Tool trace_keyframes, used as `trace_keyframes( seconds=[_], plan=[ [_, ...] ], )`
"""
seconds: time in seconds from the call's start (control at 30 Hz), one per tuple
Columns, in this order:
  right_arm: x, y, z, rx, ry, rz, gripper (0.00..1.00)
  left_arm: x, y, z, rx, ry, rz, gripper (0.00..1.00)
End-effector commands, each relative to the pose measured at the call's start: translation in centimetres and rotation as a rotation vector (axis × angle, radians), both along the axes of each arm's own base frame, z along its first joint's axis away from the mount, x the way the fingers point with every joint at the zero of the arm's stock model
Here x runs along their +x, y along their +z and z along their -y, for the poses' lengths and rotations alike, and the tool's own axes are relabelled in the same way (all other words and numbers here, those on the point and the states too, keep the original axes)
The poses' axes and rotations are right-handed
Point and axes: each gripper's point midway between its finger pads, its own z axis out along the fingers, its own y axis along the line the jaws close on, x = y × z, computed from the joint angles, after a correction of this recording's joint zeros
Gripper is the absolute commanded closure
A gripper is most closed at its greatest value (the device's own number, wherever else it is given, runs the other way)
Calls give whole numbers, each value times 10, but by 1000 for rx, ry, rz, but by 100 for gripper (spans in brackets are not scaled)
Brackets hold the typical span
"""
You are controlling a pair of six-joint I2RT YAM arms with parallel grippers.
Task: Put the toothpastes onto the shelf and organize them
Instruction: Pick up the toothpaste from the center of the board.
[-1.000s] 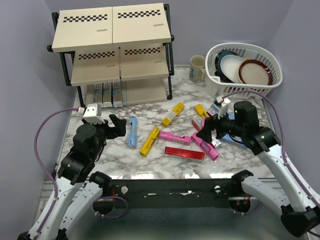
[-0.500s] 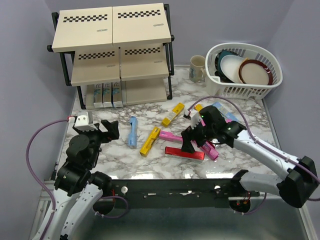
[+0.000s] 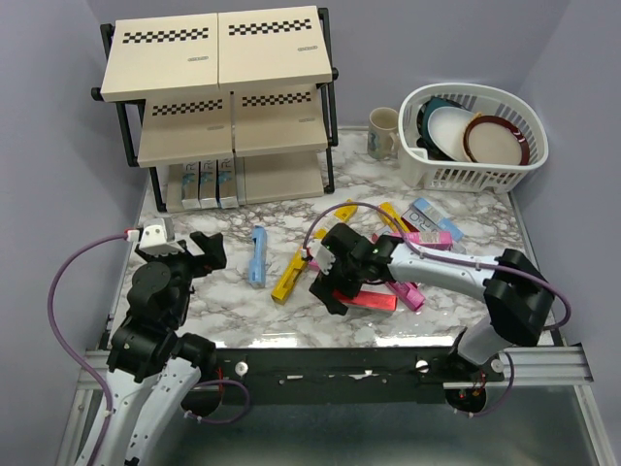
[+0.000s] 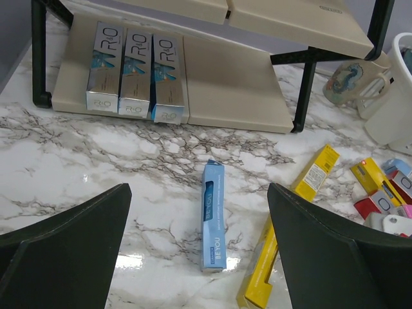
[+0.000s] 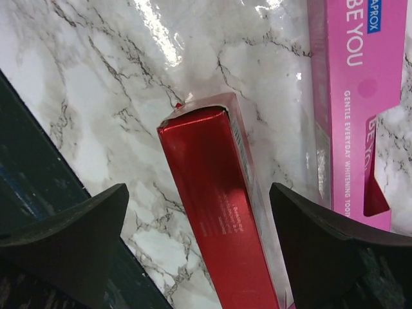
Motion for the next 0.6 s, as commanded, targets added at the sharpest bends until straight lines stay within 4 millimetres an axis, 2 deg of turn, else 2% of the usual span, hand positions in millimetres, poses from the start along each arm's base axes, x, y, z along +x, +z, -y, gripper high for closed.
trace_keyframes(
  seconds=[0.0,0.3,0.57],
  plan=[
    [-2,-14,-3,-114,62,34,0,2,1,-1,6,-2,10,1],
    [-27,-52,19,-304,82,-25,2,5,-1,3,0,-22,4,1],
    [-32,-59,28,-400,82,-26,10,8,-4,5,-2,-34,-7,1]
  ],
)
